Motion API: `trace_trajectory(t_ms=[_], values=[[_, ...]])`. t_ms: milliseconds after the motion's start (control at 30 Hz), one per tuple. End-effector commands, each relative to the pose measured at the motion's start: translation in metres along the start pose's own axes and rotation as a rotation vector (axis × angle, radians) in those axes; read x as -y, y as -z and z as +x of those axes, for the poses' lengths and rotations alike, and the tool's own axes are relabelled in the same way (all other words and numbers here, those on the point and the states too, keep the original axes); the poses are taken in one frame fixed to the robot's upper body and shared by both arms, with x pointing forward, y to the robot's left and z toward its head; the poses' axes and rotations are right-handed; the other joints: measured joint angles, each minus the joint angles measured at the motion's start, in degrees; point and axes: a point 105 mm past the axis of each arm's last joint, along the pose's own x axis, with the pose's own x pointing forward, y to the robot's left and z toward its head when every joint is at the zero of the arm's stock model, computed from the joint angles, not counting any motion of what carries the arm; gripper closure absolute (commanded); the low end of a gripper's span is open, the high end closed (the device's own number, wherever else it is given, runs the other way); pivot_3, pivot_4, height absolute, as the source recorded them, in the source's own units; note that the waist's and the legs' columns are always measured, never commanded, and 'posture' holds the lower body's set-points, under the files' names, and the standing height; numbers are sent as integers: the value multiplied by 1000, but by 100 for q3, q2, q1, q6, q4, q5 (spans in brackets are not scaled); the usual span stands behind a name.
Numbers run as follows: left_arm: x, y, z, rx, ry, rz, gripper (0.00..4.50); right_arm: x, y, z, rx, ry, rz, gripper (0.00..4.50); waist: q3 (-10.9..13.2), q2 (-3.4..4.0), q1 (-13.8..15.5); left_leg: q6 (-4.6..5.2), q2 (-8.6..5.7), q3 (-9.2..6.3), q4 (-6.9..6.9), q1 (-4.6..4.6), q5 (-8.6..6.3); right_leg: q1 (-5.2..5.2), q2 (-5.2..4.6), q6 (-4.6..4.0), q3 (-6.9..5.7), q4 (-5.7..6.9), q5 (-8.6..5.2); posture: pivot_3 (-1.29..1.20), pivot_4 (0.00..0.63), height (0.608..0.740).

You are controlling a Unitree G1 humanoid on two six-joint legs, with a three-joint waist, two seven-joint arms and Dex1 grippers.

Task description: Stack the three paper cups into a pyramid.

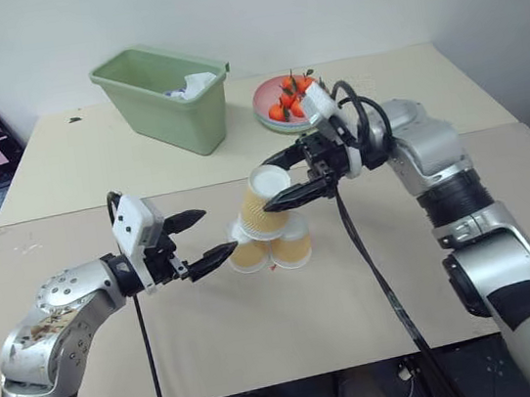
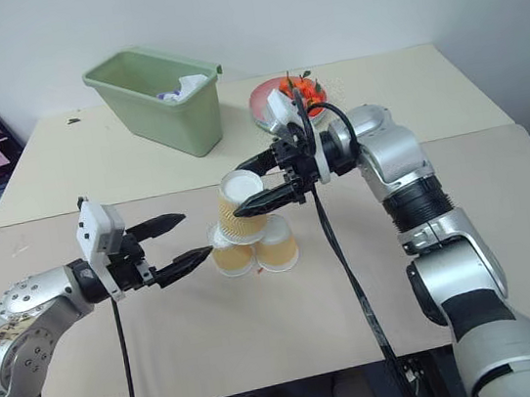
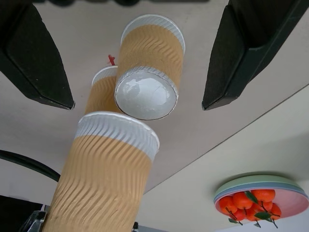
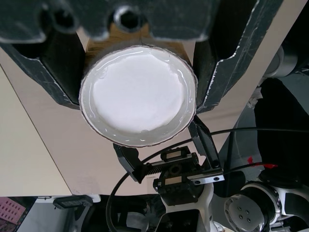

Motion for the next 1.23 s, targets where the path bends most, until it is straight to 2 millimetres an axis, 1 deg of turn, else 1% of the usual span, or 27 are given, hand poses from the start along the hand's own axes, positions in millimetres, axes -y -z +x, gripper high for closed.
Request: trace_trajectory(t_ms=[33,133,167,233,267,433,533,667,733,767,833,867,933,967,1033,1100,1200,1233], values=[[3,-10,-1,30,-5,57,0,1,-15,0,0,-30,-70,1285,0,0,4,0,0,0,0,0,0,0,0,0,0,0,0,0,150,726],[3,-10,-1,33,-10,56,0,2,-8,0,-20,-31,-58,1285,0,0,2,0,0,0,0,0,0,0,0,0,0,0,0,0,150,726],[3,-10,-1,33,-10,56,0,3,-5,1,-25,-27,-53,826,0,0,2,0,0,0,0,0,0,0,0,0,0,0,0,0,150,726],[3,-10,-1,35,-11,54,0,4,-2,1,-30,-15,-45,477,0,1,-3,0,0,0,0,0,0,-2,1,0,0,1,0,0,150,726],[3,-10,-1,35,-12,53,0,5,-1,0,-30,-10,-41,80,0,1,-6,0,1,0,0,1,0,-1,1,-1,0,2,0,0,150,726],[3,-11,1,42,-9,48,0,7,-1,-8,-18,29,-26,80,0,1,-2,-1,1,1,0,1,0,-2,1,-1,0,2,1,0,150,726],[2,-12,3,48,-6,45,0,2,-9,-25,29,28,1,80,0,1,5,-1,0,1,0,0,0,-2,1,-1,0,2,1,0,150,726],[1,-14,5,61,-4,36,0,-4,-15,-42,58,29,23,80,0,0,18,0,0,1,0,-2,0,-1,0,-1,0,0,1,0,150,726],[-2,-20,2,102,-20,8,0,-7,-18,-60,87,64,44,80,0,0,12,0,0,1,0,-2,0,-1,1,-1,0,0,1,0,150,726],[-6,-26,-1,142,-41,-21,0,-9,-19,-70,99,94,56,80,0,0,13,0,0,1,0,-1,0,-1,1,-1,0,0,1,0,150,726],[-22,-39,-11,240,-147,-88,0,-12,-18,-94,112,195,58,80,0,0,24,1,0,1,1,-3,0,-1,0,-1,0,-1,1,0,150,726],[-30,-40,-17,267,-196,-125,0,-13,-16,-104,112,250,57,80,0,0,44,1,0,1,2,-3,-1,-1,0,-1,0,-1,1,0,150,726],[-37,-39,-26,291,-264,-165,0,-14,-10,-118,99,352,48,80,-1,-1,60,2,1,0,3,-6,-1,-1,-1,-1,-1,-1,1,0,150,726],[-40,-36,-31,294,-297,-182,0,-15,-6,-126,105,416,43,80,-1,-1,47,2,1,0,3,-6,-1,-1,-1,0,0,0,1,0,150,726],[-43,-28,-42,298,-365,-216,0,-14,6,-142,89,567,58,80,-3,-2,20,3,2,9,2,0,-2,1,-1,0,2,-2,1,0,150,726],[-50,-18,-52,309,-453,-252,0,-14,22,-157,80,723,73,80,-4,-2,17,5,4,22,1,8,-3,1,0,0,17,3,1,0,150,726],[-61,3,-66,290,-570,-307,0,-16,44,-177,112,951,122,80,-4,-3,63,5,3,26,5,8,-3,1,0,-2,21,6,7,0,150,726],[-64,10,-69,280,-600,-308,0,-17,51,-180,117,1006,143,80,-4,-3,63,6,4,26,5,9,-3,4,1,-3,21,4,12,0,150,726]])
